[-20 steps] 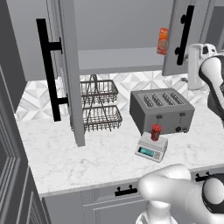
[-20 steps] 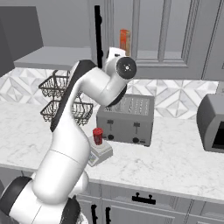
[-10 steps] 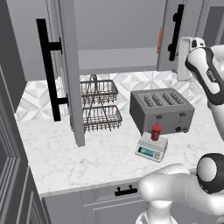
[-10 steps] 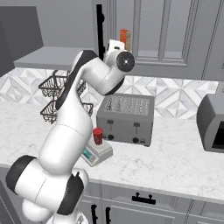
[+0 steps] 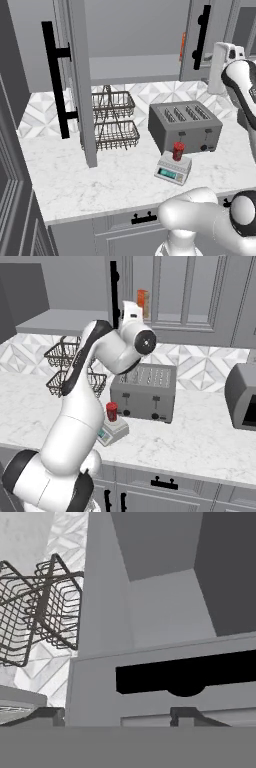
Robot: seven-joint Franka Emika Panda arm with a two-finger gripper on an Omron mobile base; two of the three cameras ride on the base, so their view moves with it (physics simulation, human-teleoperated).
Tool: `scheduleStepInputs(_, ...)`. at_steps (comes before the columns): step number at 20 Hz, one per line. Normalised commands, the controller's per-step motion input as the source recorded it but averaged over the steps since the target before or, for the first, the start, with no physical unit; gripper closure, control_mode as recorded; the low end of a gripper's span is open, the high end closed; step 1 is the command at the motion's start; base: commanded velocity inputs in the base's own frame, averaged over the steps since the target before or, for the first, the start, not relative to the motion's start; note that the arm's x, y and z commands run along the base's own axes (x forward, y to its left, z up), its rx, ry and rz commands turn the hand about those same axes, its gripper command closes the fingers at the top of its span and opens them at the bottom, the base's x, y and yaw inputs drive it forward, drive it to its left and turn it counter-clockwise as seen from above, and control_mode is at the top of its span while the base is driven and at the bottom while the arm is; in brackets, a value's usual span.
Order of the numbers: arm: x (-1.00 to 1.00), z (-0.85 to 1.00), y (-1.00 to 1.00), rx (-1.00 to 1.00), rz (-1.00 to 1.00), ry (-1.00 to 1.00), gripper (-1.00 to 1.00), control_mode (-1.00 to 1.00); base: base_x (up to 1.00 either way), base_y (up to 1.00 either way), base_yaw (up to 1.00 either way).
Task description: Pick the yogurt and place it on the digital scale for weighing, and close the cabinet.
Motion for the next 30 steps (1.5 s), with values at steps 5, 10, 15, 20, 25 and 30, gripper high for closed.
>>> scheduleStepInputs(5, -0.95, 0.08, 0.0, 0.0, 0.0, -0.3, -1.0, -1.0, 0.0, 0.0, 0.0)
scheduleStepInputs(10, -0.99, 0.2, 0.35, -0.04, 0.0, -0.46, -1.0, -1.0, 0.0, 0.0, 0.0)
scheduleStepInputs(15, -0.93, 0.36, 0.7, -0.08, 0.06, -0.4, -1.0, -1.0, 0.0, 0.0, 0.0)
scheduleStepInputs(20, -0.8, 0.26, 0.68, -0.09, 0.13, -0.02, -1.0, -1.0, 0.0, 0.0, 0.0)
scheduleStepInputs(25, -0.73, 0.14, 0.6, 0.0, 0.05, 0.0, -1.0, -1.0, 0.0, 0.0, 0.0)
scheduleStepInputs(30, -0.7, 0.31, 0.17, -0.03, 0.01, 0.01, -1.0, -1.0, 0.0, 0.0, 0.0)
